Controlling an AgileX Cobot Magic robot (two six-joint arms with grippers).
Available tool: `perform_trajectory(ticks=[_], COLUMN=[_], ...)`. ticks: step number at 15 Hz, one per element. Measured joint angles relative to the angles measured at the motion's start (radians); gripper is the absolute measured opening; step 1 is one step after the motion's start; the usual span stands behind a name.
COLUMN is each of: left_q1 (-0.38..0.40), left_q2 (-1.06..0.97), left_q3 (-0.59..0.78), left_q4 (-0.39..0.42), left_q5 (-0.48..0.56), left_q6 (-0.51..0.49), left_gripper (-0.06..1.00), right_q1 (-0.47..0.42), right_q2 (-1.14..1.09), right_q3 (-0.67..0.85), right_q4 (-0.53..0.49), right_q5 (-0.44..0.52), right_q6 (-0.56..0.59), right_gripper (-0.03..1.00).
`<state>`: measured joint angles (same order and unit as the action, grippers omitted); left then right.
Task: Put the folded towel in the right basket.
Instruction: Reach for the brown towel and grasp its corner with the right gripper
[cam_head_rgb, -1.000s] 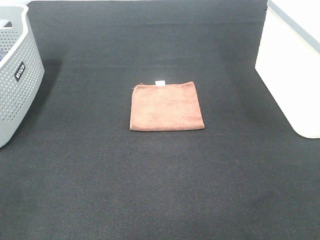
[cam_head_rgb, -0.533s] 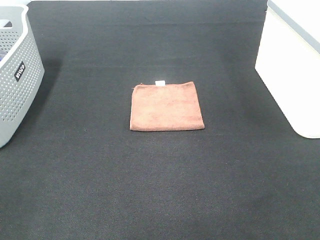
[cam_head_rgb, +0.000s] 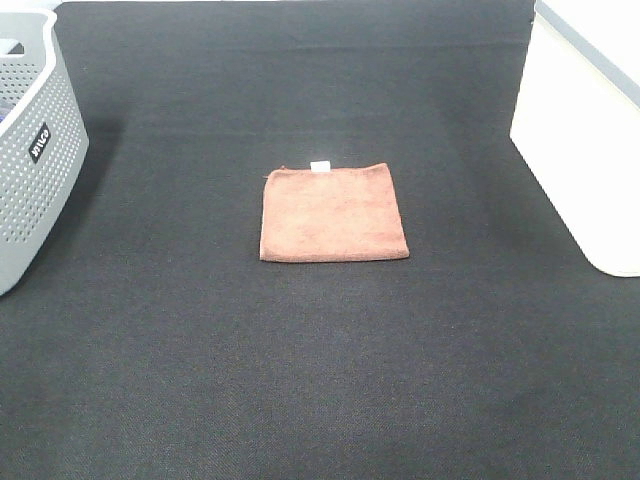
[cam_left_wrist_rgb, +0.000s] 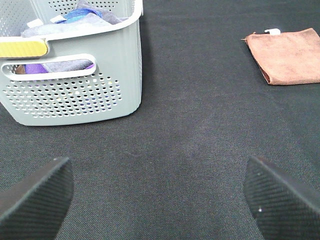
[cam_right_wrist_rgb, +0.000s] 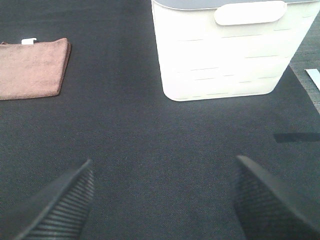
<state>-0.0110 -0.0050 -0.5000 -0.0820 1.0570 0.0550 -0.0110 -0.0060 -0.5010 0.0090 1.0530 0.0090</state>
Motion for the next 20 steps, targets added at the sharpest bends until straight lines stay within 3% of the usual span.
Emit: perform_trajectory(ticks=[8,12,15,20], left_q1=[0.0,0.0,0.0,0.0], left_q2=[0.0,0.0,0.0,0.0], left_q3=[0.0,0.0,0.0,0.0], left_q4=[0.0,0.0,0.0,0.0], left_q5=[0.0,0.0,0.0,0.0], left_q6=[0.0,0.0,0.0,0.0], left_gripper=[0.88,0.88,0.88,0.88], right_q1=[0.0,0.0,0.0,0.0], right_q2=[0.014,0.158,0.459,0.881], right_q3=[-0.009,-0.074,-0.2,-0.451], right_q4=[0.009,0.029,0.057,0.16], right_q5=[-0.007,-0.114,-0.213,-0.234], right_q6=[0.0,-0.001,-0.009,-0.116], right_gripper=[0.72,0.72,0.72,0.72])
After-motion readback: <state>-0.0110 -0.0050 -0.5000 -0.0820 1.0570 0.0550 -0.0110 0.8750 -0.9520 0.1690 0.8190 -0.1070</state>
